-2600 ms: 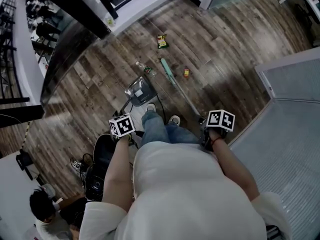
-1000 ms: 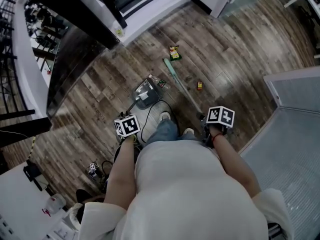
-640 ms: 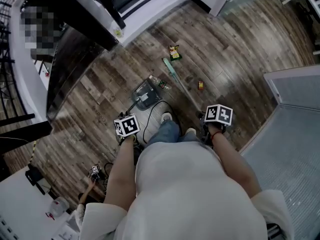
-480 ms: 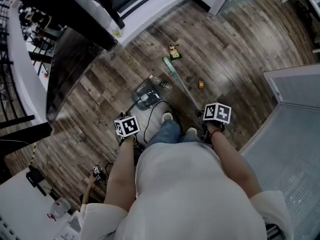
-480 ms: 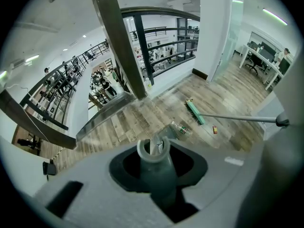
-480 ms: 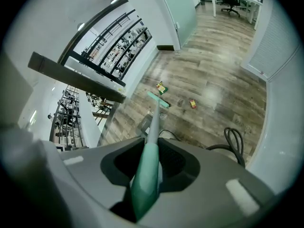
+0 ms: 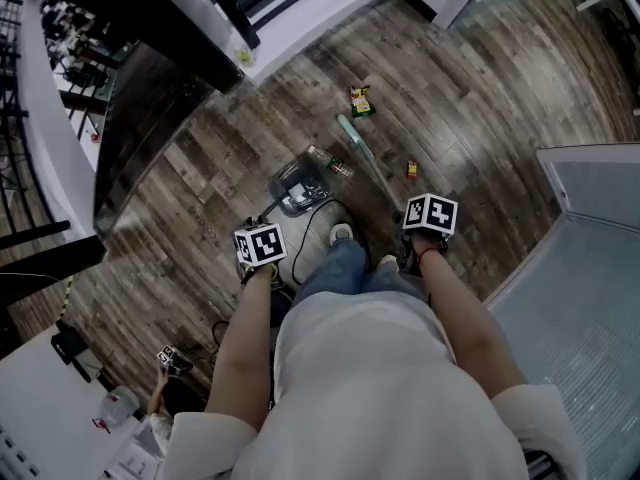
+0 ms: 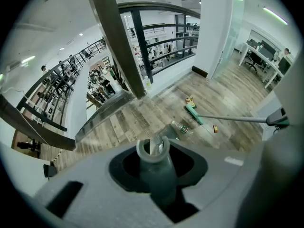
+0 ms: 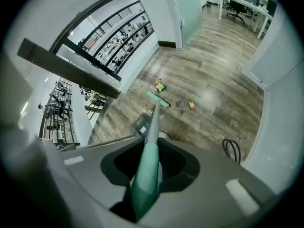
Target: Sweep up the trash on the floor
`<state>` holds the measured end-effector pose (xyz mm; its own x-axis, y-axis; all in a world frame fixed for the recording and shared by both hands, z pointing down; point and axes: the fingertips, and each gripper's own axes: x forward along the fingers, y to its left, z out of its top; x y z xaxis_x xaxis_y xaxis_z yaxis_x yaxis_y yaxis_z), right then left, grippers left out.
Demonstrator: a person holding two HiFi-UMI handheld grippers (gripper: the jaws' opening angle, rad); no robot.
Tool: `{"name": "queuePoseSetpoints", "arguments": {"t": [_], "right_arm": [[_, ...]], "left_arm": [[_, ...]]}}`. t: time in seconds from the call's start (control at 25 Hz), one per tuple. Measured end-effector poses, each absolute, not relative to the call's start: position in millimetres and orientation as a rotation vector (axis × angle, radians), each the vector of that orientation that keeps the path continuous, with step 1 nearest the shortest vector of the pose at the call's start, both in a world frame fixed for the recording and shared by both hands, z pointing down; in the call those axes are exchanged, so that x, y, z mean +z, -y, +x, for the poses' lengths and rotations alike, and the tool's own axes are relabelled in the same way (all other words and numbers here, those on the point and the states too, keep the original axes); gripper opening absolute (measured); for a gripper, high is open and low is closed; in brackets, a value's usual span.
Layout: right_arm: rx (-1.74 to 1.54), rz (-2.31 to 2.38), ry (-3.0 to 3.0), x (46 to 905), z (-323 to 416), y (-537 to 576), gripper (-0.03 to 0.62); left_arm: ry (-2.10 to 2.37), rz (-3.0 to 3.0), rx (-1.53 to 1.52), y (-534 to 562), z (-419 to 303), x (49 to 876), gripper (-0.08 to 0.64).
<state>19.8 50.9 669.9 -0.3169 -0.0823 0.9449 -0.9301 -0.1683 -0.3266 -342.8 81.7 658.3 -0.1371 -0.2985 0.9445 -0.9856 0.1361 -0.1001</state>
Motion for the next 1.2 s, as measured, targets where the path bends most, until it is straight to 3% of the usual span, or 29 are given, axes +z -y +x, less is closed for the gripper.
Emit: {"name": "queuePoseSetpoints", "arguments": {"t": [1.2], "right_arm": [[1.601,1.007,1.292,704,-55,-88,0.097]], "left_arm": [[1.567,1.282,1.087,-60,-365,663,0.094]]}}
